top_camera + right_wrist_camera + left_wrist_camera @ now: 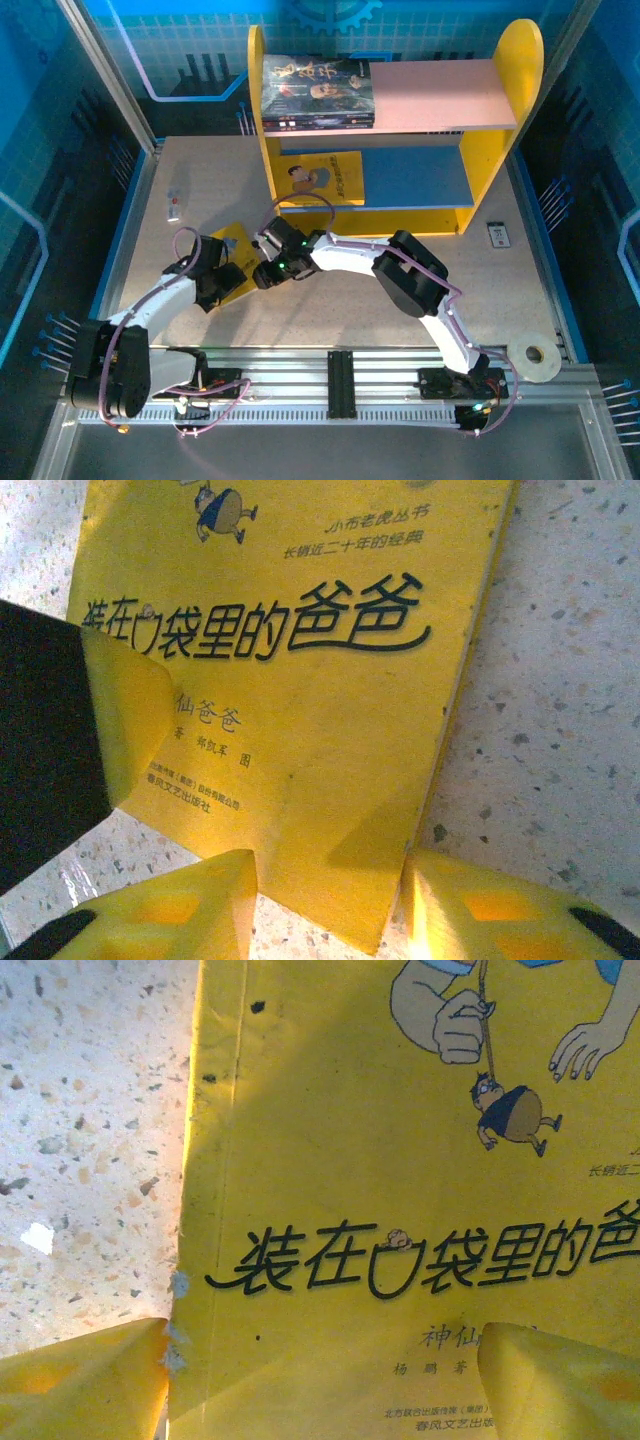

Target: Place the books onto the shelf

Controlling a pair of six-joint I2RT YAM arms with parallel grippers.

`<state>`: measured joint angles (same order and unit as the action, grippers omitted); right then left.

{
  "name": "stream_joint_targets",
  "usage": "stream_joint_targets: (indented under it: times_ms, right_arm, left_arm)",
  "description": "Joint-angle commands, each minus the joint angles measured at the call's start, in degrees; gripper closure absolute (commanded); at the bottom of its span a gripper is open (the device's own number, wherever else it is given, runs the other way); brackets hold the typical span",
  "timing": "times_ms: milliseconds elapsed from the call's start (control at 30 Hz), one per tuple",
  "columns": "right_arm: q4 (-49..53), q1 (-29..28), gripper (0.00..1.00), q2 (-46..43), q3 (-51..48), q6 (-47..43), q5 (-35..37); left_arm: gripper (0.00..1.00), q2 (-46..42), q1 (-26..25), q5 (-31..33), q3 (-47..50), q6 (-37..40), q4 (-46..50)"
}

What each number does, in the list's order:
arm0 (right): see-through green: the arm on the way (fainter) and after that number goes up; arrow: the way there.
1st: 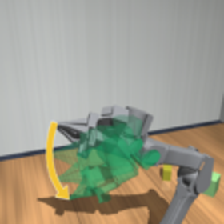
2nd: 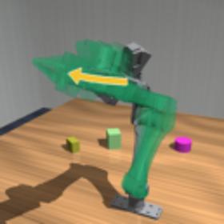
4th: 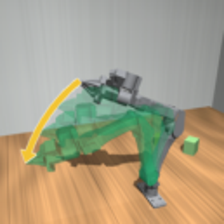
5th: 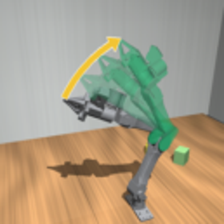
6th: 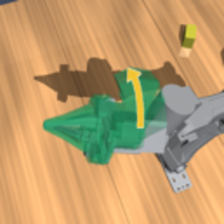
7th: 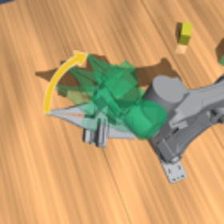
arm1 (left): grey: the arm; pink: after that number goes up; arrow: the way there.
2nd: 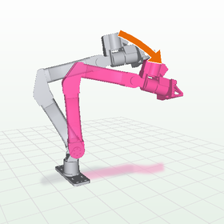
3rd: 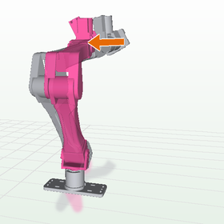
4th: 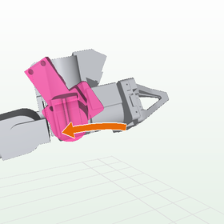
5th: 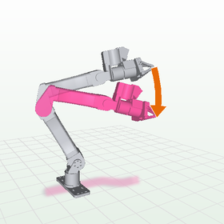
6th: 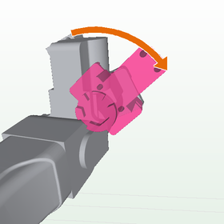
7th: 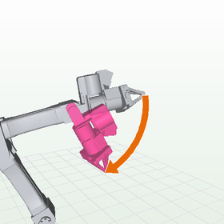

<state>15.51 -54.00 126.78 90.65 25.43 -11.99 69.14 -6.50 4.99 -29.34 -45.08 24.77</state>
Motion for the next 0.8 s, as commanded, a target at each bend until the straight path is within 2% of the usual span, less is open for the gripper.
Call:
stream_joint_targets:
  times_ms: [0, 100, 300, 500, 767]
  right_arm:
    - [0.4, -1.8, 0.62, 0.8, -0.2, -0.5, -2.0]
    - [1.1, -2.3, 0.71, 0.8, -0.1, -0.6, -2.0]
    - [-1.2, -1.6, 0.80, -1.7, -4.5, 0.4, -1.7]
    - [-2.7, -0.1, 0.86, -5.5, -10.0, 0.4, -1.6]
    - [-3.3, 2.0, 0.93, -9.8, -16.5, -0.6, -1.7]
  left_arm:
    - [0.20, 2.3, -2.7, -2.8, 0.5, -1.8, -0.1]
    - [0.22, 3.6, -4.6, -2.6, -0.8, -1.9, 0.0]
    - [0.23, 3.6, -8.2, -2.0, -2.0, -2.4, 0.5]
    - [0.24, 0.1, -11.4, -1.5, 0.0, -4.7, 1.5]
    - [0.23, -6.5, -11.8, 0.3, 0.6, -4.5, 6.6]
